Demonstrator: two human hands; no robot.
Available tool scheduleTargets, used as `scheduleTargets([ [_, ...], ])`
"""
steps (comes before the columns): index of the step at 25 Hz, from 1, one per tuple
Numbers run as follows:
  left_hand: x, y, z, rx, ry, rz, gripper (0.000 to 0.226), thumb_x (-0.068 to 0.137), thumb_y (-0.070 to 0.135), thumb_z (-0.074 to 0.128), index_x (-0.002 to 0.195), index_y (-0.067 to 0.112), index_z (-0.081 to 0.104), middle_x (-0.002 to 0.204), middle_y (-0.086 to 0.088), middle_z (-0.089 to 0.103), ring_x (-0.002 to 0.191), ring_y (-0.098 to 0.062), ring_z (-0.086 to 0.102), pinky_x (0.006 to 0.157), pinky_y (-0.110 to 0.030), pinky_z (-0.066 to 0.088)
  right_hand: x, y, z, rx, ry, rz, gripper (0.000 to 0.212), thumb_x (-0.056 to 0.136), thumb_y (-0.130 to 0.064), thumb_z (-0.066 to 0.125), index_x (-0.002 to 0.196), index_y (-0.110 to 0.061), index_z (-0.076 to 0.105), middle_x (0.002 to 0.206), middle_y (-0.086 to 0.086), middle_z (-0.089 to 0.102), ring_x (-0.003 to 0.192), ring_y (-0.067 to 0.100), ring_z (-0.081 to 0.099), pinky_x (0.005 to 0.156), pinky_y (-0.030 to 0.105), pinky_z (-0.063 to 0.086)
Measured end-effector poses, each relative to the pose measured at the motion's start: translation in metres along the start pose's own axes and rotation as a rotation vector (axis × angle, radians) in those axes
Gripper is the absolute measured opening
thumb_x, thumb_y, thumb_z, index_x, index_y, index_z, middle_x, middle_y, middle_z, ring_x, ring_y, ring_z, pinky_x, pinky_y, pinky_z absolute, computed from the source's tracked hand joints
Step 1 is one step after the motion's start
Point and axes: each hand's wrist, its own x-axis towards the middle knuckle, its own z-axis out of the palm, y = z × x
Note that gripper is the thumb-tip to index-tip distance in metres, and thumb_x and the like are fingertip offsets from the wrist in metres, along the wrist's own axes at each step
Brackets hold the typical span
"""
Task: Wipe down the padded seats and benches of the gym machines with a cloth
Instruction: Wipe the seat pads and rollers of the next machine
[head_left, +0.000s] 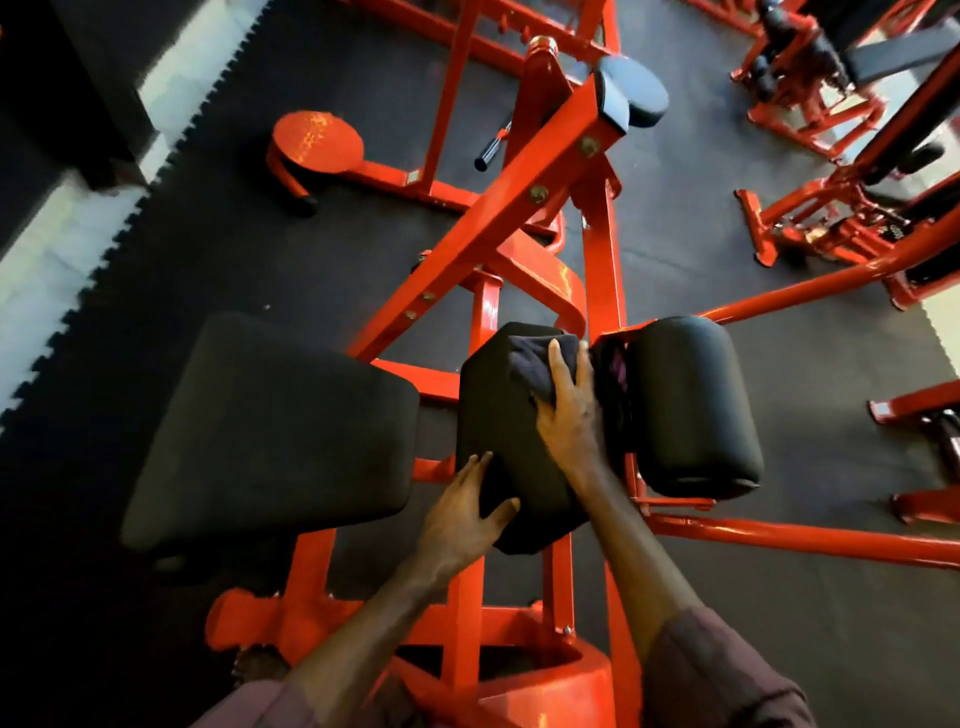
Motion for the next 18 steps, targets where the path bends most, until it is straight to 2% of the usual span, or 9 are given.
scheduleTargets([
  [3, -0.002, 0.002, -0.003, -0.028, 0.009, 0.0, 0.105, 0.082, 0.081, 0.054, 0.165, 0.021, 0.03, 0.169, -0.001, 0.034, 0.158, -0.015, 0.028, 0.127, -0.038, 0.029, -0.052, 0.005, -0.014, 0.001, -0.067, -0.068, 0.084, 0.092, 0.004, 0.07, 0.164, -0.016, 0.032, 0.174, 0.018, 0.007, 0.157, 0.04, 0.025, 0.114, 0.053, 0.048],
  [5, 0.003, 0.002, -0.01, -0.062, 0.0, -0.012, 0.102, 0.082, 0.075, 0.059, 0.164, 0.02, 0.032, 0.166, -0.001, 0.04, 0.154, -0.017, 0.036, 0.124, -0.038, 0.035, -0.086, 0.003, -0.019, -0.017, -0.103, -0.103, 0.086, 0.094, 0.003, 0.067, 0.166, -0.02, 0.026, 0.176, 0.013, -0.003, 0.156, 0.038, 0.029, 0.107, 0.043, 0.055],
  [6, 0.004, 0.002, -0.012, -0.072, -0.003, -0.017, 0.1, 0.083, 0.072, 0.061, 0.164, 0.021, 0.033, 0.165, 0.0, 0.042, 0.153, -0.017, 0.039, 0.123, -0.038, 0.037, -0.089, 0.003, -0.017, -0.039, -0.09, -0.1, 0.086, 0.094, 0.003, 0.067, 0.166, -0.019, 0.027, 0.176, 0.013, -0.005, 0.156, 0.039, 0.028, 0.105, 0.043, 0.056],
  [9, 0.006, -0.001, -0.01, -0.012, -0.014, 0.018, 0.089, 0.092, 0.063, 0.065, 0.165, 0.025, 0.031, 0.165, 0.0, 0.042, 0.152, -0.018, 0.04, 0.122, -0.04, 0.039, -0.043, 0.004, -0.004, -0.035, -0.077, -0.099, 0.082, 0.089, 0.005, 0.072, 0.162, -0.012, 0.036, 0.173, 0.022, 0.005, 0.157, 0.046, 0.021, 0.111, 0.058, 0.049],
  [11, 0.006, -0.002, -0.007, 0.047, -0.013, 0.032, 0.083, 0.098, 0.059, 0.064, 0.166, 0.027, 0.029, 0.168, 0.0, 0.037, 0.154, -0.018, 0.037, 0.122, -0.038, 0.037, -0.007, 0.008, 0.003, -0.024, -0.045, -0.064, 0.077, 0.088, 0.006, 0.072, 0.158, -0.008, 0.042, 0.171, 0.026, 0.014, 0.157, 0.046, 0.019, 0.114, 0.063, 0.044],
  [14, 0.005, 0.0, -0.006, 0.033, 0.013, 0.025, 0.083, 0.097, 0.061, 0.064, 0.165, 0.027, 0.031, 0.164, 0.0, 0.045, 0.149, -0.02, 0.044, 0.116, -0.034, 0.042, -0.007, 0.002, 0.003, -0.041, -0.002, -0.027, 0.078, 0.09, 0.007, 0.069, 0.16, -0.009, 0.04, 0.171, 0.025, 0.016, 0.159, 0.043, 0.017, 0.121, 0.061, 0.038],
  [16, 0.006, 0.001, -0.01, -0.033, 0.024, -0.002, 0.087, 0.093, 0.065, 0.064, 0.164, 0.026, 0.034, 0.158, -0.001, 0.053, 0.145, -0.02, 0.05, 0.113, -0.032, 0.045, -0.035, 0.0, -0.002, -0.055, -0.022, -0.058, 0.081, 0.089, 0.008, 0.07, 0.161, -0.011, 0.037, 0.173, 0.022, 0.012, 0.16, 0.04, 0.013, 0.124, 0.052, 0.033],
  [18, 0.006, 0.001, -0.011, -0.066, 0.031, -0.023, 0.086, 0.093, 0.061, 0.067, 0.164, 0.023, 0.035, 0.158, -0.001, 0.052, 0.146, -0.018, 0.049, 0.114, -0.029, 0.042, -0.048, 0.004, -0.006, -0.069, -0.035, -0.108, 0.082, 0.087, 0.009, 0.071, 0.16, -0.011, 0.039, 0.173, 0.021, 0.013, 0.16, 0.04, 0.014, 0.123, 0.05, 0.034],
])
